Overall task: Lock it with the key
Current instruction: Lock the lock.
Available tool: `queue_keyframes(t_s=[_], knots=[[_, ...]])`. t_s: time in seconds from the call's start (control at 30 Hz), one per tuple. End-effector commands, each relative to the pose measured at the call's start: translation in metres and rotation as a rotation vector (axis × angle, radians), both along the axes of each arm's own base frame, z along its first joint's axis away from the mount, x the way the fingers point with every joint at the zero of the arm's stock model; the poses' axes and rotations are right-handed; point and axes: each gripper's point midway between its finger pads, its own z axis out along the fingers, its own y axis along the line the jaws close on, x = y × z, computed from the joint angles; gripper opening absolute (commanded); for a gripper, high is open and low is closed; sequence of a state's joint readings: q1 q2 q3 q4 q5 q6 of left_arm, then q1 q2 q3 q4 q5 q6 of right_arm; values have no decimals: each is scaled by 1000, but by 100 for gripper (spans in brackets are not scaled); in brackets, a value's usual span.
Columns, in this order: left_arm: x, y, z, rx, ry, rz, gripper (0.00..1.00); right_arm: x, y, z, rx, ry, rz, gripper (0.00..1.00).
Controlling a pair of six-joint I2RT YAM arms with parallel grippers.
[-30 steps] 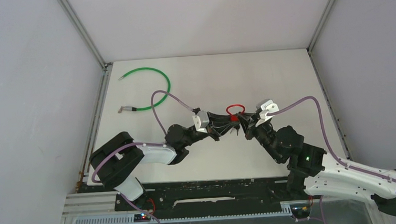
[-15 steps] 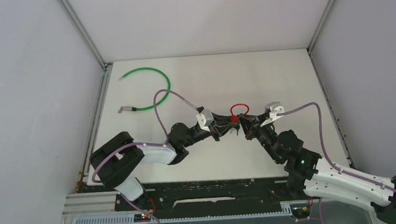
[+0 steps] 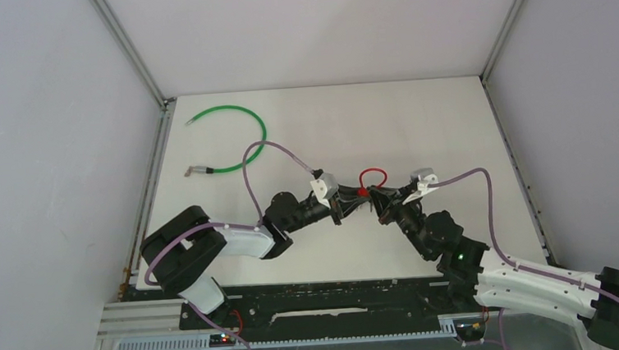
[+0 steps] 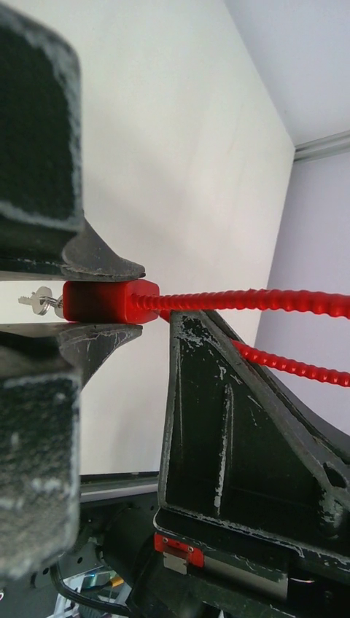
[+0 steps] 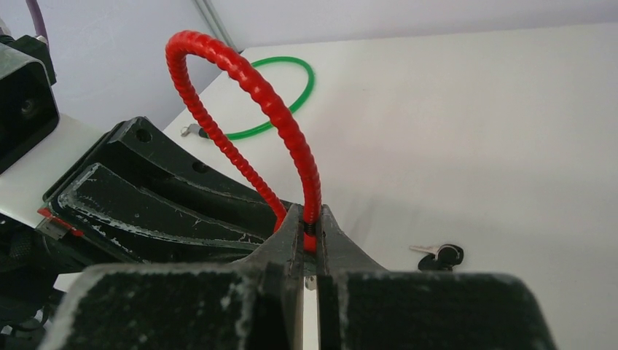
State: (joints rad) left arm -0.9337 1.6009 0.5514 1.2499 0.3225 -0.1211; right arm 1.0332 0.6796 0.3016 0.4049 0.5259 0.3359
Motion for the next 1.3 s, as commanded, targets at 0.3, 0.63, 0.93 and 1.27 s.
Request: queue_keyframes(t_s=[0.3, 0.63, 0.93, 1.27], knots=[[-18, 17, 126, -367, -276, 17, 0, -64, 27, -143, -218, 300, 230, 0], [-9, 17, 137, -384, -309, 67, 0, -68, 19, -157, -184, 323, 223, 0], [-1, 8, 163, -431, -358, 80, 0, -69, 21, -168, -175, 351, 211, 0], [-6, 2, 233, -564, -476, 50, 0, -68, 24, -169, -168, 360, 211, 0]])
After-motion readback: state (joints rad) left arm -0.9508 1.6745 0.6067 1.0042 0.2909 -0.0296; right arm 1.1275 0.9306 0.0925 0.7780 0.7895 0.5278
